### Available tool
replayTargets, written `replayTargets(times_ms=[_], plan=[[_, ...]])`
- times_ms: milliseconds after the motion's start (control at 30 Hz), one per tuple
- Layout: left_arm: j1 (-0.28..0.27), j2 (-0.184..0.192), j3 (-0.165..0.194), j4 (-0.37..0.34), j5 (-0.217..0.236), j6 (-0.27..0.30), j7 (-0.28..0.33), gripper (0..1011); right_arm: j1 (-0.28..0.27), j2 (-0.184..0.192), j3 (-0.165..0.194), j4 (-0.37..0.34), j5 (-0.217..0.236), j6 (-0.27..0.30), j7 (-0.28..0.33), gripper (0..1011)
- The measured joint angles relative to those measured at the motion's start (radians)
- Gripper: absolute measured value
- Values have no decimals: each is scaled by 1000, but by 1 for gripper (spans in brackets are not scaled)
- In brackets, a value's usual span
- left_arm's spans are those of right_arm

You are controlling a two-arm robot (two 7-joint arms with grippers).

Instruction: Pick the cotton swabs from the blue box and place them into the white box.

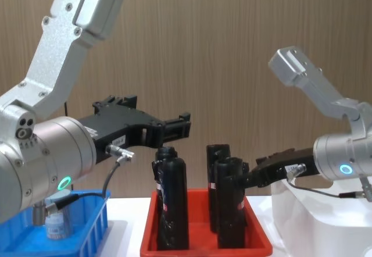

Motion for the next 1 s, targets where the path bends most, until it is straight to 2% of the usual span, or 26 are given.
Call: replayTargets(times_ms=[1000], plan=[[0, 0, 0, 0, 0, 0, 0, 1004, 67, -31, -14, 142, 7, -51, -1, 1002]])
